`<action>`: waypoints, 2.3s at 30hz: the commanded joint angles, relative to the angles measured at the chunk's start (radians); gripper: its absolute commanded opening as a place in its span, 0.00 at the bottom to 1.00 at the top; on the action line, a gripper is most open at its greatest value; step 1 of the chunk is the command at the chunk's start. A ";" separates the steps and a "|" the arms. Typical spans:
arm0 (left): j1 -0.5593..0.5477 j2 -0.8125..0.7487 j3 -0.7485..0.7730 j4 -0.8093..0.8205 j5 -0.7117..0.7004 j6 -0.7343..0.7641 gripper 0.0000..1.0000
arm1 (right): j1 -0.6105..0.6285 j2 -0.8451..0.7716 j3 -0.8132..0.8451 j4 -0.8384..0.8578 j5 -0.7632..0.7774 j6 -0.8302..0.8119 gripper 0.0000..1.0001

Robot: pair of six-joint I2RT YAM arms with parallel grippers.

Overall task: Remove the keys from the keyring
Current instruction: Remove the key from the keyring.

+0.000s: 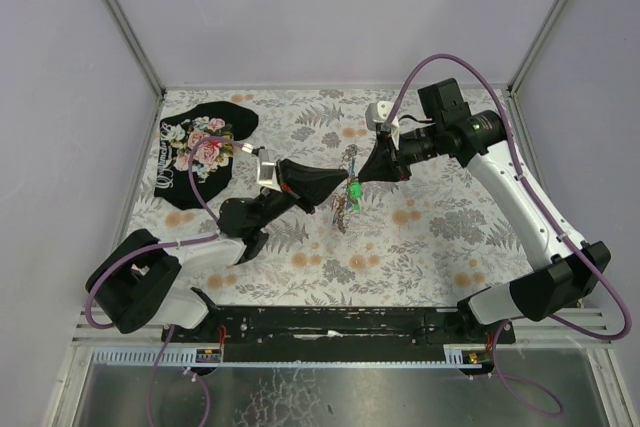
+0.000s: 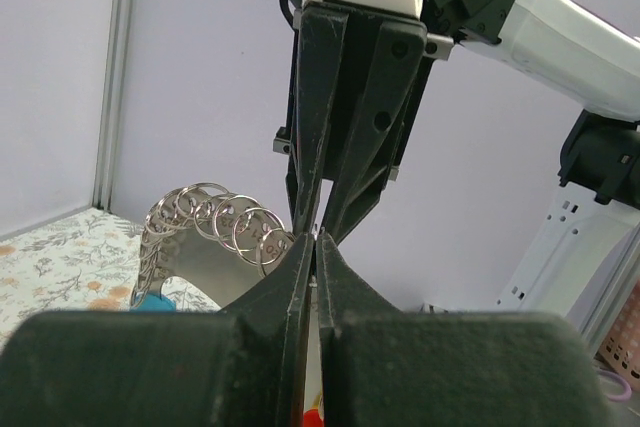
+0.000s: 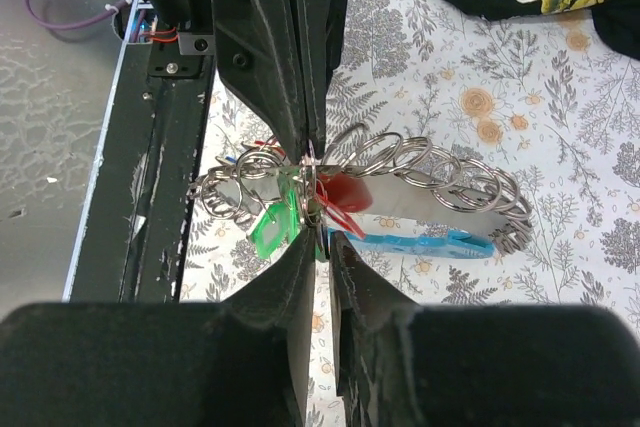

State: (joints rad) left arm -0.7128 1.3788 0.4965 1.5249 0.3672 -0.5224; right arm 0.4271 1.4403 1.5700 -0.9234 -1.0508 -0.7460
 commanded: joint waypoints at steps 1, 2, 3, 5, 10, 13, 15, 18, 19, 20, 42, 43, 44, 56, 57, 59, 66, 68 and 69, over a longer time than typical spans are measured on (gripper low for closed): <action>0.000 -0.012 0.008 0.085 -0.046 -0.023 0.00 | 0.016 -0.039 -0.002 -0.009 0.035 -0.048 0.17; 0.000 -0.008 0.009 0.086 -0.045 -0.025 0.00 | 0.016 -0.040 0.001 -0.013 0.025 -0.047 0.18; 0.000 -0.005 0.008 0.086 -0.042 -0.025 0.00 | 0.016 -0.040 0.004 -0.014 0.017 -0.040 0.20; 0.000 -0.003 0.009 0.086 -0.034 -0.025 0.00 | 0.015 -0.040 0.024 -0.002 0.009 -0.009 0.26; 0.000 -0.005 0.002 0.086 -0.030 -0.028 0.00 | -0.008 -0.027 0.048 0.052 -0.067 0.097 0.35; -0.001 -0.009 0.001 0.086 -0.030 -0.028 0.00 | -0.008 -0.019 0.028 0.097 -0.133 0.154 0.35; 0.000 -0.011 0.001 0.086 -0.031 -0.027 0.00 | -0.007 -0.017 -0.001 0.146 -0.156 0.198 0.35; 0.000 -0.011 0.002 0.086 -0.031 -0.028 0.00 | -0.008 -0.017 -0.041 0.205 -0.170 0.248 0.35; -0.001 -0.011 0.002 0.086 -0.030 -0.028 0.00 | -0.007 -0.017 -0.053 0.222 -0.176 0.263 0.34; -0.001 -0.012 0.002 0.086 -0.030 -0.028 0.00 | -0.008 -0.017 -0.064 0.240 -0.178 0.278 0.34; 0.075 -0.096 -0.042 0.014 0.095 -0.043 0.32 | 0.000 -0.002 0.063 -0.103 0.079 -0.078 0.00; 0.088 -0.119 -0.040 -0.040 0.138 -0.019 0.35 | 0.005 0.013 0.088 -0.164 0.128 -0.124 0.00; 0.095 -0.145 -0.035 -0.114 0.174 0.015 0.38 | 0.015 0.031 0.128 -0.220 0.180 -0.169 0.00; 0.098 -0.259 -0.109 -0.389 0.236 0.172 0.61 | 0.196 0.216 0.371 -0.543 0.803 -0.247 0.00; 0.098 -0.241 -0.130 -0.339 0.231 0.159 0.62 | 0.203 0.217 0.370 -0.544 0.839 -0.245 0.00; 0.098 -0.188 -0.163 -0.238 0.210 0.121 0.63 | 0.216 0.217 0.356 -0.545 0.906 -0.240 0.00; 0.006 0.102 -0.137 0.070 0.110 0.176 0.58 | 0.252 0.267 0.334 -0.545 0.965 -0.225 0.00; -0.020 0.162 -0.090 0.080 0.109 0.210 0.54 | 0.256 0.270 0.337 -0.545 0.951 -0.224 0.00; -0.029 0.187 -0.061 0.082 0.118 0.220 0.52 | 0.257 0.270 0.339 -0.545 0.944 -0.225 0.00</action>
State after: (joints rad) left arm -0.7006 1.4933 0.3447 1.4223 0.5194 -0.3874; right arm 0.6670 1.7164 1.8839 -1.4445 -0.1371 -0.9695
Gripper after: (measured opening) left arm 0.551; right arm 0.018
